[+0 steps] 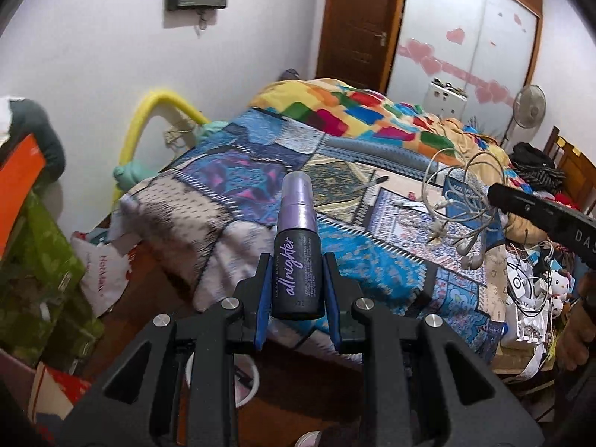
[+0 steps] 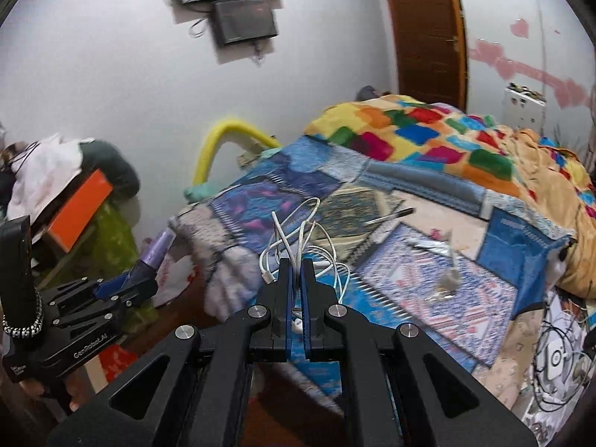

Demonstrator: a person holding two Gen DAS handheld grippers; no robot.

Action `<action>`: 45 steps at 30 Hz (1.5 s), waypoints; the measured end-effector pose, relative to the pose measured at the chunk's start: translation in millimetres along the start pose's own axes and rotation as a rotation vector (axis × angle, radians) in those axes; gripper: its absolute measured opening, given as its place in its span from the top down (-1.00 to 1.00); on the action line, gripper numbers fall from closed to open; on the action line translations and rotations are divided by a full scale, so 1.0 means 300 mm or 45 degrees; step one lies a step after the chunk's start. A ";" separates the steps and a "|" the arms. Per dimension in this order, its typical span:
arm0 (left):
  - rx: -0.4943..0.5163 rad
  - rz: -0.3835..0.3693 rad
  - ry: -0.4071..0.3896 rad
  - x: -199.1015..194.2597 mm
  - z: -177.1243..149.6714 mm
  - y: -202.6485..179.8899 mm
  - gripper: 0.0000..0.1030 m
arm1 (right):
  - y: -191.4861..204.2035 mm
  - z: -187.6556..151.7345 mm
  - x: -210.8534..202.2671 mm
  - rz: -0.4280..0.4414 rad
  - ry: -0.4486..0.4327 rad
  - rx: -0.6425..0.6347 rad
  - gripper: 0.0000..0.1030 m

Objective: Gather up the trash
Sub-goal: 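Carry the spray bottle and earphones in both tools down over the white bin, then open the right tool to drop the earphones into the bin while the left tool drops the spray bottle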

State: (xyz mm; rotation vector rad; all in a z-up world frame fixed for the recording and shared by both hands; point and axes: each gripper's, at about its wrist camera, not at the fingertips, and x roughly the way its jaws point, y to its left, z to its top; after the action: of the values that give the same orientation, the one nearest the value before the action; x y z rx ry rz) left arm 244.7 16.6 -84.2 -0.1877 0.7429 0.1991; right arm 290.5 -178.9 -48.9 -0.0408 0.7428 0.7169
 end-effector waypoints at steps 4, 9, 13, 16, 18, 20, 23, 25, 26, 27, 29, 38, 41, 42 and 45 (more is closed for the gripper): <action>-0.031 0.032 -0.006 -0.047 -0.041 0.084 0.51 | 0.094 -0.025 0.036 0.034 0.038 -0.036 0.92; -0.074 0.074 0.009 -0.076 -0.097 0.186 0.51 | 0.217 -0.059 0.095 0.071 0.091 -0.094 0.92; -0.114 0.116 0.039 -0.076 -0.160 0.272 0.51 | 0.303 -0.090 0.151 0.097 0.138 -0.139 0.92; -0.169 0.119 0.085 -0.050 -0.223 0.338 0.51 | 0.375 -0.124 0.209 0.121 0.184 -0.178 0.92; -0.206 0.129 0.124 -0.021 -0.271 0.380 0.51 | 0.423 -0.151 0.261 0.138 0.225 -0.200 0.92; -0.243 0.134 0.161 0.008 -0.312 0.416 0.51 | 0.469 -0.187 0.319 0.159 0.276 -0.222 0.92; -0.311 0.153 0.235 0.073 -0.389 0.481 0.51 | 0.519 -0.236 0.399 0.173 0.344 -0.259 0.92; -0.345 0.166 0.281 0.110 -0.430 0.524 0.51 | 0.549 -0.281 0.473 0.184 0.410 -0.288 0.92; -0.370 0.173 0.310 0.135 -0.456 0.549 0.51 | 0.561 -0.302 0.510 0.186 0.444 -0.301 0.92; -0.394 0.174 0.335 0.156 -0.478 0.573 0.51 | 0.569 -0.320 0.541 0.188 0.474 -0.311 0.92; -0.443 0.173 0.384 0.199 -0.521 0.611 0.51 | 0.587 -0.367 0.620 0.196 0.552 -0.325 0.92; -0.514 0.209 0.570 0.388 -0.651 0.690 0.51 | 0.621 -0.541 0.893 0.199 0.816 -0.335 0.92; -0.515 0.193 0.622 0.439 -0.681 0.696 0.51 | 0.610 -0.594 0.974 0.219 0.906 -0.280 0.92; -0.512 0.182 0.646 0.460 -0.696 0.692 0.51 | 0.604 -0.612 0.999 0.223 0.936 -0.262 0.92; -0.502 0.176 0.693 0.507 -0.726 0.685 0.51 | 0.593 -0.654 1.065 0.228 1.012 -0.223 0.92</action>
State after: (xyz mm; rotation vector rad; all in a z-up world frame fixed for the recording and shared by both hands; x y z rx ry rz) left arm 162.0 180.0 -365.8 -0.5815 1.2563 0.4363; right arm 227.4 88.7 -359.7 -0.4433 1.4512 0.9447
